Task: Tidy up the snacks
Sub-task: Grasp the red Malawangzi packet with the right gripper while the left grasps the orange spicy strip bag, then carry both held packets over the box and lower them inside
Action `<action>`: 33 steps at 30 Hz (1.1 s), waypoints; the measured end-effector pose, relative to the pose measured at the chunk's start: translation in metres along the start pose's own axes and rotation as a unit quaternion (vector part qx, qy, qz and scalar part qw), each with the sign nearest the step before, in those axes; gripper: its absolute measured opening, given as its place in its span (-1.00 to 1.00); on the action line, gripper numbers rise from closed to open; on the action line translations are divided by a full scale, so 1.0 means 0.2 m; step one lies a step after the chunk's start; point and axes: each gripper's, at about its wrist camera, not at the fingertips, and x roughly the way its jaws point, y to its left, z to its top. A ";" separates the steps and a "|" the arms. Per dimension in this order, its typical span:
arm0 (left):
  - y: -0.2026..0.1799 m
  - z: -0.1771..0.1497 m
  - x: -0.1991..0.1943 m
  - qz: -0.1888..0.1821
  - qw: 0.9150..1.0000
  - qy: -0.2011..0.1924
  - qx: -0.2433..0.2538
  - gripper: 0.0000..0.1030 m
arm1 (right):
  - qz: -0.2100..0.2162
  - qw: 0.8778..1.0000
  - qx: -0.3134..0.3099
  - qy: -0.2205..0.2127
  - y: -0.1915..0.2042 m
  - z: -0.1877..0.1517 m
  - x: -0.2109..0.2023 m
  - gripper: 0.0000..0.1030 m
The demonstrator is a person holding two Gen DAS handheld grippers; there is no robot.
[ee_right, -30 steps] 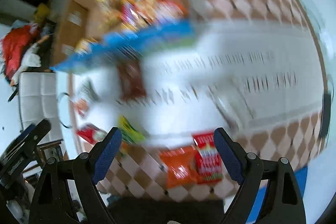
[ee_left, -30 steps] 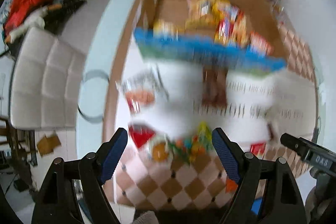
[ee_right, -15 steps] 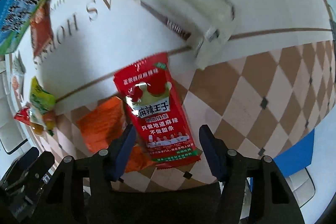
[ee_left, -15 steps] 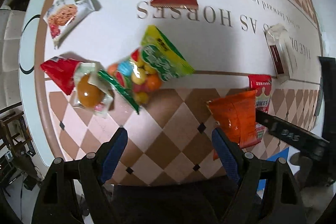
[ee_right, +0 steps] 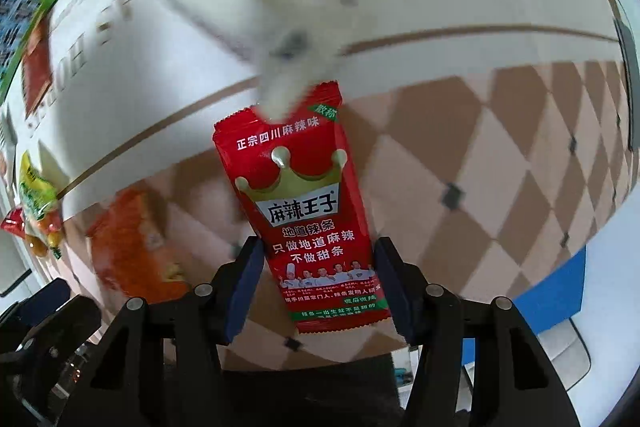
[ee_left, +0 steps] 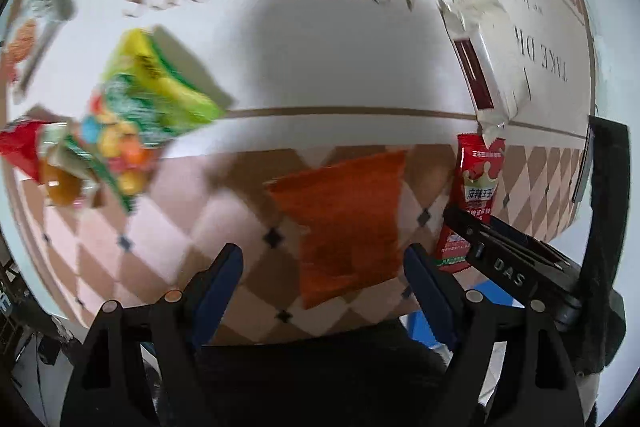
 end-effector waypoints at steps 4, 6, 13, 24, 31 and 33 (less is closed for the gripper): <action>-0.06 0.03 0.12 -0.007 1.000 0.028 -0.008 0.59 | 0.019 0.999 0.016 0.021 -0.08 0.01 0.02 0.30; -0.07 0.05 0.19 0.001 0.999 0.039 -0.012 0.59 | 0.025 0.999 0.020 0.029 -0.12 0.03 0.04 0.32; -0.12 0.06 0.21 0.040 0.999 0.008 -0.007 -0.01 | 0.000 1.000 0.014 0.022 -0.12 0.05 0.04 0.33; -0.05 0.04 -0.04 0.050 0.998 -0.035 0.005 -0.20 | 0.001 1.000 -0.002 -0.016 0.03 -0.02 -0.05 -0.16; -0.04 0.06 -0.23 0.046 0.996 -0.080 0.009 -0.21 | 0.027 0.999 -0.023 -0.033 0.04 -0.05 -0.24 -0.24; -0.05 0.05 -0.31 0.046 0.994 -0.099 0.012 -0.21 | 0.033 0.998 -0.033 -0.042 0.07 -0.06 -0.30 -0.24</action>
